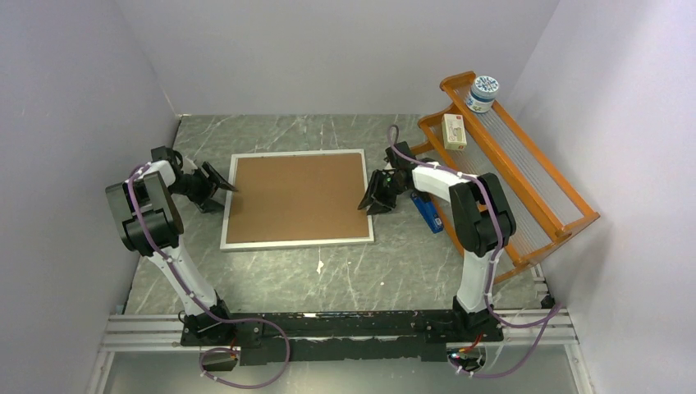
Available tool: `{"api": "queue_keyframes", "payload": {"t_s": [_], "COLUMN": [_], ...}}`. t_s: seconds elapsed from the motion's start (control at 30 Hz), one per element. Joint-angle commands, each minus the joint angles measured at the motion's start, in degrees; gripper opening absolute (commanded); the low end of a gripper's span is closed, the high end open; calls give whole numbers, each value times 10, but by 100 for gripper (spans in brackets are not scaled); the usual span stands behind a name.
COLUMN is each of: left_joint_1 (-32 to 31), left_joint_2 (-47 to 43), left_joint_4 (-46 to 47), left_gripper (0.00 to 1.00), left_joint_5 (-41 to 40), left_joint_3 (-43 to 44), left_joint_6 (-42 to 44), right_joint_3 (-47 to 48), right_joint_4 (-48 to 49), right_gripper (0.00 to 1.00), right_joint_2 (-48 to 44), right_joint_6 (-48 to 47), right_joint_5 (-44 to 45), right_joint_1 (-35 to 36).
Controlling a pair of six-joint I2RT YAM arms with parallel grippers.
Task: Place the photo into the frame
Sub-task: Adjust the photo frame item on the photo frame.
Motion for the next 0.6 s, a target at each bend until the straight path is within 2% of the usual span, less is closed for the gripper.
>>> {"api": "queue_keyframes", "payload": {"t_s": [0.0,0.27,0.57], "left_joint_1": [-2,-6,-7], "left_joint_2": [15,21,26], "left_joint_4": [-3,-9,-11], "left_gripper": [73,72,72], "left_joint_5": [17,21,14], "left_joint_3": [8,10,8], "left_joint_6": [-2,1,3], "right_joint_3": [4,-53,-58], "right_joint_4": [48,200,239], "right_gripper": [39,32,28], "right_joint_2": [18,-37,-83], "right_joint_6": [-18,-34,-90], "right_joint_5": [-2,-36,2], "right_joint_1": [1,6,16]}}
